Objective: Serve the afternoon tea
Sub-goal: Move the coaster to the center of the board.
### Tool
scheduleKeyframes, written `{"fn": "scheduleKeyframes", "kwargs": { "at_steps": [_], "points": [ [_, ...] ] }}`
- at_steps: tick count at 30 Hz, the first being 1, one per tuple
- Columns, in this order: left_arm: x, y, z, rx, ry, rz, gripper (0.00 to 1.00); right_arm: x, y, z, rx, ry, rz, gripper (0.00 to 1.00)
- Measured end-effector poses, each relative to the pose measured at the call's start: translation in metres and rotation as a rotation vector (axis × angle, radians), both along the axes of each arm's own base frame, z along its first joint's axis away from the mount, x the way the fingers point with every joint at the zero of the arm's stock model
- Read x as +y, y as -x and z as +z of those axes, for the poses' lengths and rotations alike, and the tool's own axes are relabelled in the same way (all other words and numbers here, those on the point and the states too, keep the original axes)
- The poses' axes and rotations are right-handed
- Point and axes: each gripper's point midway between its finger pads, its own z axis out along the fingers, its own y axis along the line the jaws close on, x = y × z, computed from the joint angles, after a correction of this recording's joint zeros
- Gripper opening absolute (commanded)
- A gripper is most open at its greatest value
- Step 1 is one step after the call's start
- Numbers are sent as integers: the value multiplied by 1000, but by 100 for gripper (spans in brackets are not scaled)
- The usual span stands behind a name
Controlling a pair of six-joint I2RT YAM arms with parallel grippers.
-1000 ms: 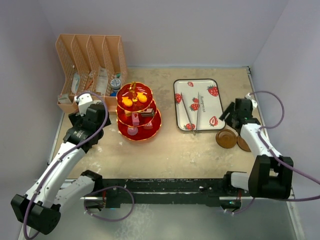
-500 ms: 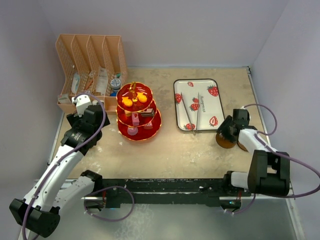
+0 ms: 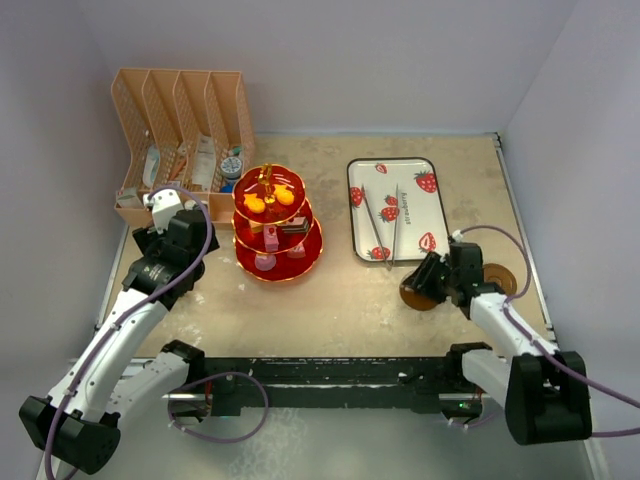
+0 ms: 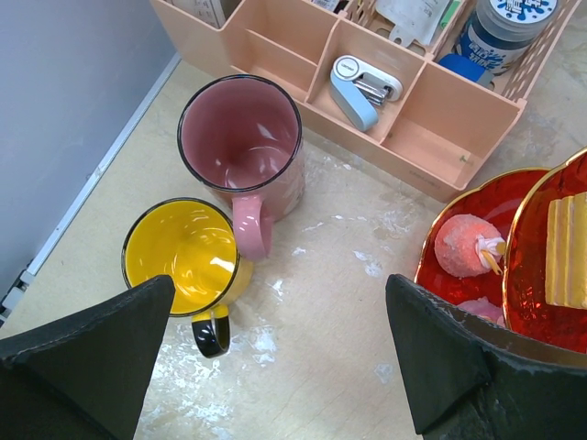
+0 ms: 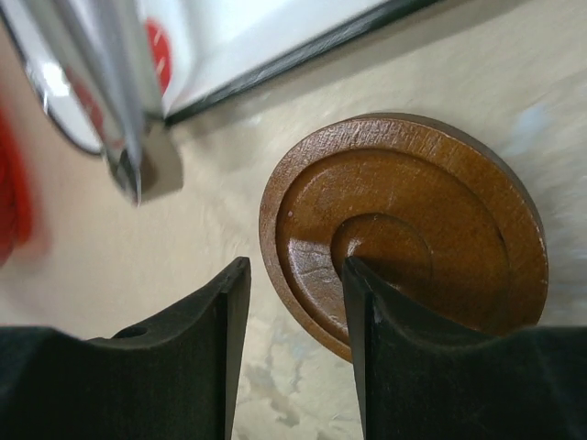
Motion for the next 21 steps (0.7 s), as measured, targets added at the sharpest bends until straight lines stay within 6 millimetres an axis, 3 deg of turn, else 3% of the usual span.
{"fn": "scheduleKeyframes", "kwargs": {
  "at_steps": [4, 12, 17, 21],
  "points": [
    [1, 0, 0, 0, -2, 3, 95, 38, 25, -1, -20, -73, 116, 48],
    [2, 1, 0, 3, -7, 9, 95, 88, 63, 0, -28, -183, 281, 46],
    [3, 1, 0, 3, -10, 12, 95, 132, 91, -2, 12, -223, 445, 47],
    [4, 2, 0, 2, -13, 18, 95, 177, 107, 1, 29, -201, 575, 48]
  ]
}}
